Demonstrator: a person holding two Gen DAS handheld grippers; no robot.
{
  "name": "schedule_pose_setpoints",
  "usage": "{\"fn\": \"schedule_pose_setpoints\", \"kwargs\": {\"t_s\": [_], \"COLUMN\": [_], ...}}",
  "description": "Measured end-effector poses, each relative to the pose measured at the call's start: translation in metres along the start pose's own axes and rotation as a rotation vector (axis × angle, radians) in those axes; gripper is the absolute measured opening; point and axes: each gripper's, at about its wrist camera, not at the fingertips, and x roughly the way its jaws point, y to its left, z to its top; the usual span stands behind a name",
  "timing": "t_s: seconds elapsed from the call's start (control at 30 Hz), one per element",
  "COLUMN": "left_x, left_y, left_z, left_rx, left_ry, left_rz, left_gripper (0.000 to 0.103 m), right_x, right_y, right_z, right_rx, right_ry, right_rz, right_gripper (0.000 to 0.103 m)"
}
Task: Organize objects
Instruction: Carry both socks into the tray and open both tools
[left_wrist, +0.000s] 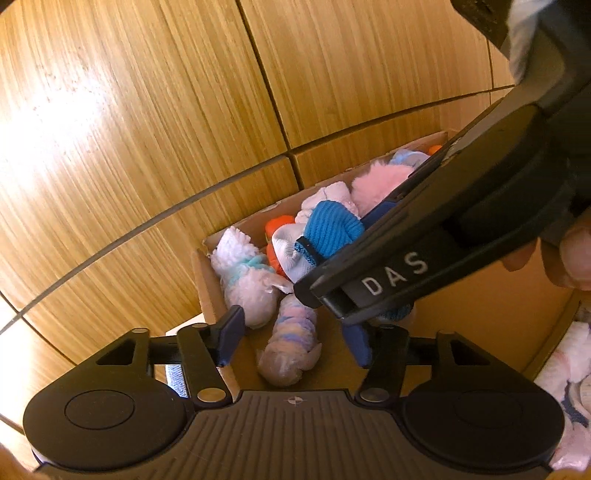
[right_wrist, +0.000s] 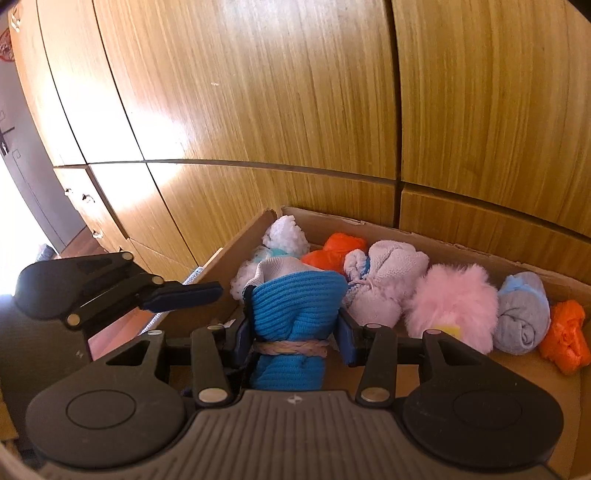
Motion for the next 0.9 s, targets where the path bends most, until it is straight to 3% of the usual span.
{"fn": "schedule_pose_setpoints", "kwargs": {"t_s": [0.37, 0.53, 0.73, 0.9], "left_x": [-0.014, -0.026, -0.044, -0.057], "left_y": [-0.003, 0.009, 0.022, 0.024], "left_z": [0.0, 0.0, -0.004, -0.01], "left_rx": [-0.011, -0.064, -0.131, -0.195], "left_ry": [-0.002, 0.003, 0.02, 0.068], "left_rz": [0.02, 0.01, -0.006, -0.022], "left_gripper": [0.075, 0.078, 0.079, 0.08], "right_x": [-0.027, -0.048, -0.09, -0.107], "right_y": [-0.002, -0.008, -0.019, -0.021], "right_z": [-0.004, -0.005, -0.014, -0.024], "right_rx": [0.028, 0.074, 0.201, 0.246], "right_ry": [-0.045, -0.048, -0.137, -0.157], "right_rz": [-0.016, 0.005, 0.036, -0.018], "right_gripper": [0.074, 0.1, 0.102, 0.102]}}
